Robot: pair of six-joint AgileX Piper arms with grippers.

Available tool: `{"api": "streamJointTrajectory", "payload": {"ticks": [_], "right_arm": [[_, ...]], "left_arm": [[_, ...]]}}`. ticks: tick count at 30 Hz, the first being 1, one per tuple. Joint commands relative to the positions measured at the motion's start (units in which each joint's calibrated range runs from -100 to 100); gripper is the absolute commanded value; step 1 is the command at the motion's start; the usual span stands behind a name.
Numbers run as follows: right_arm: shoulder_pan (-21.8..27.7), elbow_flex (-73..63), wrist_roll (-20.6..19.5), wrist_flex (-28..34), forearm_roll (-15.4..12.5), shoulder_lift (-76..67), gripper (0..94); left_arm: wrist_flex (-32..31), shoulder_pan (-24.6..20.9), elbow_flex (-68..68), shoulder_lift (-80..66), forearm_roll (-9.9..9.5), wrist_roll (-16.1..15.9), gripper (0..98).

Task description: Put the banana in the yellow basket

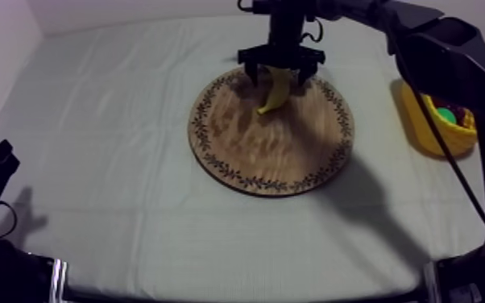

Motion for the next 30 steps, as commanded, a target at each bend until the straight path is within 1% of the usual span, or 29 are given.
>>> {"api": "streamJointTrajectory", "payload": {"ticks": [1,8,11,14,19,24,30], "right_arm": [[0.15,-0.09,0.12,0.04,-0.28,0.15,60.6],[0.99,0.00,0.46,-0.64,-1.36,0.23,38.2],[1.02,0.31,0.78,-0.90,-1.37,0.14,31.5],[0.90,0.56,1.16,-1.06,-1.25,0.02,26.7],[0.67,1.67,1.42,-1.69,-0.77,-0.93,22.6],[0.59,4.72,1.69,-2.27,-0.68,-4.15,21.6],[0.50,10.08,2.51,-1.82,-1.07,-11.72,21.7]], "left_arm": [[-0.02,-0.02,-0.02,0.02,0.03,0.00,0.1],[-0.02,-0.02,-0.02,0.02,0.03,0.00,0.1],[-0.02,-0.02,-0.02,0.02,0.03,0.00,0.1],[-0.02,-0.02,-0.02,0.02,0.03,0.00,0.1],[-0.02,-0.02,-0.02,0.02,0.03,0.00,0.1],[-0.02,-0.02,-0.02,0.02,0.03,0.00,0.1],[-0.02,-0.02,-0.02,0.02,0.03,0.00,0.1]]}}
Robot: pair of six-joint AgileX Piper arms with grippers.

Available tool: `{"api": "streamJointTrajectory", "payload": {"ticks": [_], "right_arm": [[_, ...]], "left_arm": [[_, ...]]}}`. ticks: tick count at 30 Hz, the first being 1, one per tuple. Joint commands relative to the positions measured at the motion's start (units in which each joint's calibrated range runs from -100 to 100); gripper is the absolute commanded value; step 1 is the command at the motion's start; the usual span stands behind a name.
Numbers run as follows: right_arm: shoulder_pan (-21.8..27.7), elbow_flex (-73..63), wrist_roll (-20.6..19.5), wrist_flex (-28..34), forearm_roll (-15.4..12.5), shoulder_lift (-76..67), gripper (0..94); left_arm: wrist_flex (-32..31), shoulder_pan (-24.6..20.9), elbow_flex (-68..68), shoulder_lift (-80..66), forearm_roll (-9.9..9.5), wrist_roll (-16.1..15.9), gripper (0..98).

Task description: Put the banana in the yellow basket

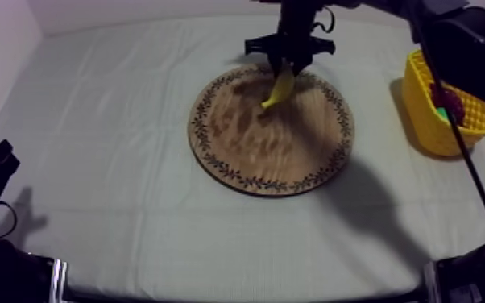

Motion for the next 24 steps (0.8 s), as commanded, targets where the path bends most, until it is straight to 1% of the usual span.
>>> {"api": "streamJointTrajectory", "payload": {"ticks": [1,6,13,24], "right_arm": [[0.01,2.06,0.32,0.61,-0.30,-4.13,21.7],[0.09,5.82,1.34,2.74,-0.57,-12.19,22.1],[0.27,8.43,2.60,5.64,-0.20,-22.31,22.1],[1.29,10.57,4.31,8.75,0.55,-31.48,22.3]], "left_arm": [[-0.02,-0.02,-0.02,0.02,0.03,0.00,0.1],[-0.02,-0.02,-0.02,0.02,0.03,0.00,0.1],[-0.02,-0.02,-0.02,0.02,0.03,0.00,0.1],[-0.02,-0.02,-0.02,0.02,0.03,0.00,0.1]]}}
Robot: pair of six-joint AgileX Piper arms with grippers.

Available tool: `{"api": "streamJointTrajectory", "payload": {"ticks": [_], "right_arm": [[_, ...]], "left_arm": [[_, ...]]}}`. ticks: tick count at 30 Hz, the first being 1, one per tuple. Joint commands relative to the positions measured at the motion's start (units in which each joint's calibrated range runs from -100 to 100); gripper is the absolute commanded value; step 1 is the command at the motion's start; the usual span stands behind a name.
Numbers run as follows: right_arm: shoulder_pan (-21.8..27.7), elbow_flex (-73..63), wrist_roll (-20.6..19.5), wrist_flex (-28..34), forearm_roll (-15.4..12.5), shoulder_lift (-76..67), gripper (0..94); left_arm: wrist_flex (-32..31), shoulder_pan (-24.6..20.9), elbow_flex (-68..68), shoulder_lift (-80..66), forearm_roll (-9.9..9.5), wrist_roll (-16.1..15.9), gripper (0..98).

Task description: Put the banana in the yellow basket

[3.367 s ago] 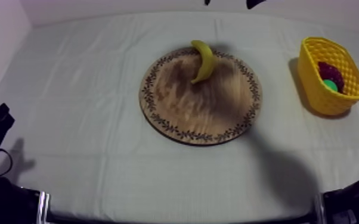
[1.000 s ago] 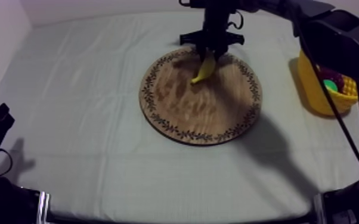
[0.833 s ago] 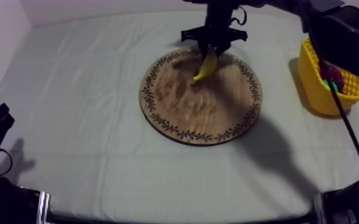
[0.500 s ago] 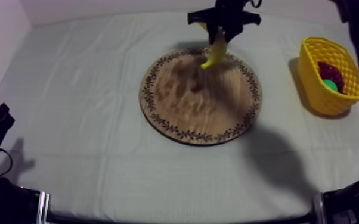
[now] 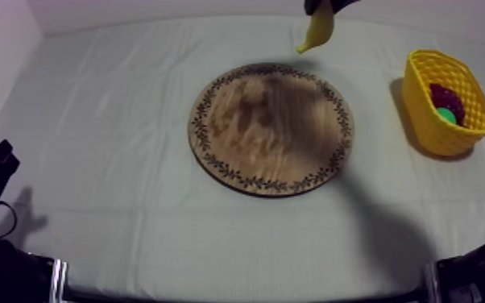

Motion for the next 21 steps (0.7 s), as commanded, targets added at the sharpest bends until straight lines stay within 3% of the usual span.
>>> {"api": "streamJointTrajectory", "payload": {"ticks": [1,21], "right_arm": [[0.63,0.40,0.44,-0.27,0.09,-1.12,22.3],[14.13,17.14,6.85,-1.87,1.87,-12.28,22.6]], "left_arm": [[-0.02,-0.02,-0.02,0.02,0.03,0.00,0.1],[-0.02,-0.02,-0.02,0.02,0.03,0.00,0.1]]}}
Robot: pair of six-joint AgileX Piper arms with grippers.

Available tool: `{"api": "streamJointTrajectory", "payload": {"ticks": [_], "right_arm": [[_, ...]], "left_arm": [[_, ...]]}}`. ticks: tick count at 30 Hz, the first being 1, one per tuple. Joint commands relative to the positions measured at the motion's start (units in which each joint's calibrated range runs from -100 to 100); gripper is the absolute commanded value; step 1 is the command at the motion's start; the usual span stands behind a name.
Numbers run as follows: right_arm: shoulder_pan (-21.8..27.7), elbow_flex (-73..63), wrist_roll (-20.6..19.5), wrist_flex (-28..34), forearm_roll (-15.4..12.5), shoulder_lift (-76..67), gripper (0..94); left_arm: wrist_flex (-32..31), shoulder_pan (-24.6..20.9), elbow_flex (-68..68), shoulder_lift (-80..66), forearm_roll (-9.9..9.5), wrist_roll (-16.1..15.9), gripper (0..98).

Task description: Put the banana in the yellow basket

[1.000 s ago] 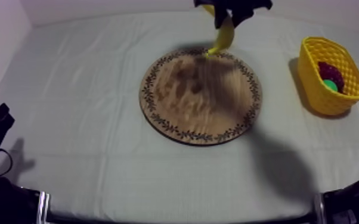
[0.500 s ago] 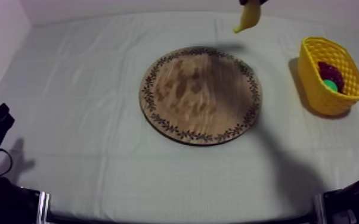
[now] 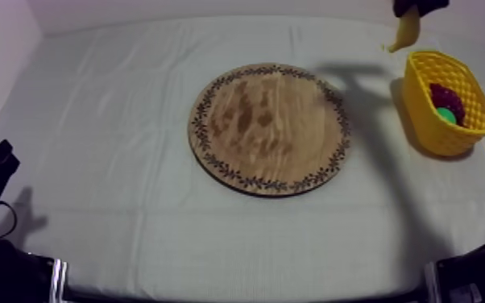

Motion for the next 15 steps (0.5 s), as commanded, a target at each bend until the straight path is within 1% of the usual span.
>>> {"api": "streamJointTrajectory", "payload": {"ticks": [1,10,15], "right_arm": [[2.10,3.28,0.73,-0.36,0.25,-1.20,22.6],[9.06,12.30,4.34,-2.99,1.75,-6.77,22.7],[13.00,17.30,6.14,-5.47,2.83,-8.62,22.7]], "left_arm": [[-0.02,-0.02,-0.02,0.02,0.03,0.00,0.1],[-0.02,-0.02,-0.02,0.02,0.03,0.00,0.1],[-0.02,-0.02,-0.02,0.02,0.03,0.00,0.1]]}}
